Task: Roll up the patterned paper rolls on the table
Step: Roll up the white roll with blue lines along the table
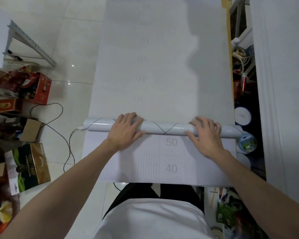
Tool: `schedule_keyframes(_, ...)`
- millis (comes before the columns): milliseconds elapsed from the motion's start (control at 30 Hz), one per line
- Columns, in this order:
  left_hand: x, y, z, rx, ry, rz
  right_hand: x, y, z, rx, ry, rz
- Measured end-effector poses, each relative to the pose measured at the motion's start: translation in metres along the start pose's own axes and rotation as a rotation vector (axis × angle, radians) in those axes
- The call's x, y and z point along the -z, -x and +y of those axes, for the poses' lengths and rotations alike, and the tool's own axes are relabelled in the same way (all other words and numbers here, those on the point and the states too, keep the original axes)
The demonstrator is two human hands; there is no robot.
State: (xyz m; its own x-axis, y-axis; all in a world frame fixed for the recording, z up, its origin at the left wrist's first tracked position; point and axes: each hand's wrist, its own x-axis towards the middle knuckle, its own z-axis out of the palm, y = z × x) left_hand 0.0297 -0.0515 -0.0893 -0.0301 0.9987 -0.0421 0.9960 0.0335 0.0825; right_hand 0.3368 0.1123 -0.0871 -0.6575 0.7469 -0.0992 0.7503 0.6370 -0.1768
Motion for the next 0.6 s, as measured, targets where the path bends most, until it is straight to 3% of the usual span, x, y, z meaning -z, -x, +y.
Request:
schedule_keyframes(167, 0.0028, -0.0008, 0.0031, 0.003, -0.047, 0.024, 0.0002, 0.0016, 0.0056, 0.049, 0.059, -0.002)
schedule_keyframes(367, 0.0043, -0.0024, 0.0002, -0.030, -0.019, -0.062, -0.0060, 0.0027, 0.0051, 0.004, 0.010, 0.018)
schedule_keyframes(600, 0.0076, -0.0039, -0.0008, -0.041, -0.055, 0.022, -0.0014, 0.0032, 0.0036, 0.001, 0.069, 0.050)
